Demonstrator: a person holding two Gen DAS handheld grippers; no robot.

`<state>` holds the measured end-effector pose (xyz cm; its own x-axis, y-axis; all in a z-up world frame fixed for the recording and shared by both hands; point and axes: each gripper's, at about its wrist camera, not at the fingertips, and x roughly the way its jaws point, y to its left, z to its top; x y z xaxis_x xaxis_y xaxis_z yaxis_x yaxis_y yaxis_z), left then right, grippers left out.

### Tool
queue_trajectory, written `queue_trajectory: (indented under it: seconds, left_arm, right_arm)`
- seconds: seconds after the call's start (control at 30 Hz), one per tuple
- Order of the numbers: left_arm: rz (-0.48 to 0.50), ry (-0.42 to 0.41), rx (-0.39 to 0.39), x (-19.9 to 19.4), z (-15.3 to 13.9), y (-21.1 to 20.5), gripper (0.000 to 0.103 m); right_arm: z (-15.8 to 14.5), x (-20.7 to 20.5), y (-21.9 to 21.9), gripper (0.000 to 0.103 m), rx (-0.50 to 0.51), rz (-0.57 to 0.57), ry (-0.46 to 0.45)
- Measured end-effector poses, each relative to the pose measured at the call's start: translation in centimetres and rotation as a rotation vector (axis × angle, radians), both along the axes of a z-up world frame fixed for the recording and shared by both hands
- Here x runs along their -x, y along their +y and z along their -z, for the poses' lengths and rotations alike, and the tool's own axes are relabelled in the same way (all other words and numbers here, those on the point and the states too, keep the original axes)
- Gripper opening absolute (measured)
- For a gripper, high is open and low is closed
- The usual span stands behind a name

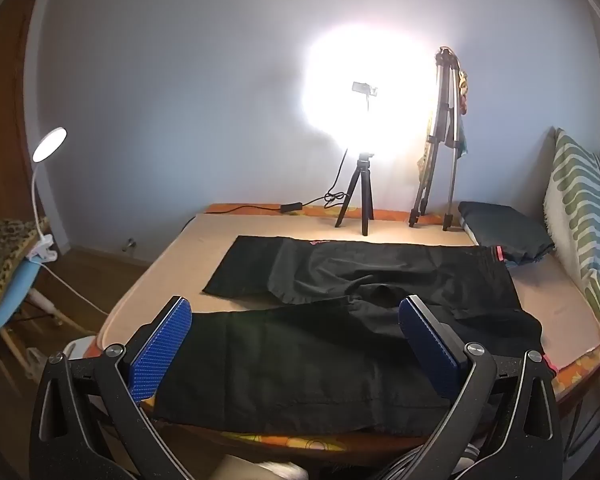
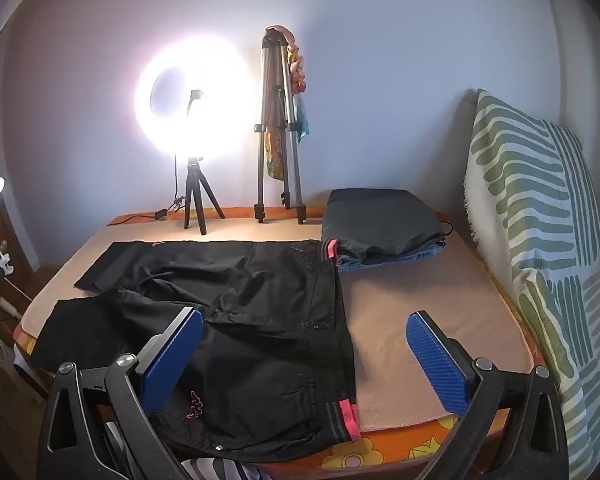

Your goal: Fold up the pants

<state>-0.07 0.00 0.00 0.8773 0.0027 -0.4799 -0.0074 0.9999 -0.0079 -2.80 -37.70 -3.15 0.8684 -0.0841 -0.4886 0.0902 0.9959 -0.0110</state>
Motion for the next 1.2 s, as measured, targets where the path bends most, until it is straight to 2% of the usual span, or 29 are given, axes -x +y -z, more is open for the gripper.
queue_trajectory:
  seconds: [0.4, 1.2]
  left_arm:
    - [0.014, 0.022, 0.001, -0.4, -0.3, -0.2, 0.103]
    - [0.017, 0.023, 0.010, -0.4, 0.1, 0.0, 0.103]
  right_arm:
    - [0.5, -0.2, 1.2, 0.103, 0.012, 0.018, 0.005]
    - [0.0, -0.1, 0.3, 0.103, -0.007, 0.031, -0.007]
